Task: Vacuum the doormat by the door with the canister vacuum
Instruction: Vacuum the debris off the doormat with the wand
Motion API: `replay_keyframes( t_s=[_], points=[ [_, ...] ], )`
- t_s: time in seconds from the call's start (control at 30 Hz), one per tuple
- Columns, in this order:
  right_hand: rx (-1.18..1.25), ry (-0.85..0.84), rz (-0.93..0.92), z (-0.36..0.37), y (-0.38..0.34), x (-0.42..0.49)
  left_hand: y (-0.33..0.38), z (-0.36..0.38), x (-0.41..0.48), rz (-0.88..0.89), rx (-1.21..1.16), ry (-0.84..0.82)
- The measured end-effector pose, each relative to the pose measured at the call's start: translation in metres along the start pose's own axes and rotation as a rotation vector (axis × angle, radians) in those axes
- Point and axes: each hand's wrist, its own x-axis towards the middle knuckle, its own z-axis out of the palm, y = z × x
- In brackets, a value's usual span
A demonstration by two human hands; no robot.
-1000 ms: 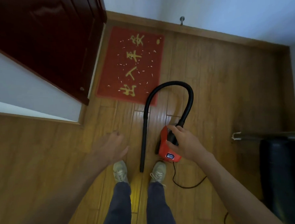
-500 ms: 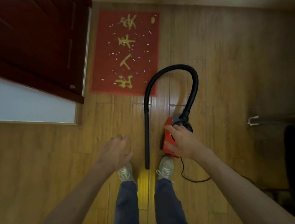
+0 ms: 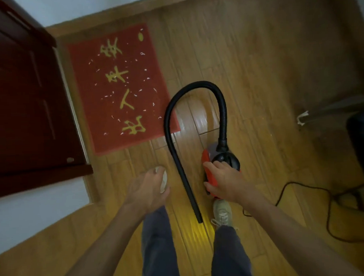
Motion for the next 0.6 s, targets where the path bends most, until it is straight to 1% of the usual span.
replay_keyframes(
  t_s=[0.17,0.23,0.37,0.5,0.6],
  points=[
    [0.137,0.021,0.150,0.004,-0.039,0.024,-0.036,-0.035,0.028,0.149,0.115,-0.042],
    [0.196,0.060,0.205,0.005,-0.055,0.032,-0.050,-0.044,0.036,0.218,0.160,-0.064],
    [0.355,0.155,0.340,0.007,-0.076,0.044,-0.071,-0.055,0.050,0.289,0.209,-0.130],
    [0.486,0.222,0.456,0.012,-0.090,0.042,-0.076,-0.063,0.065,0.343,0.242,-0.184],
    [0.520,0.243,0.528,0.019,-0.096,0.029,-0.068,-0.063,0.070,0.421,0.309,-0.187]
  ],
)
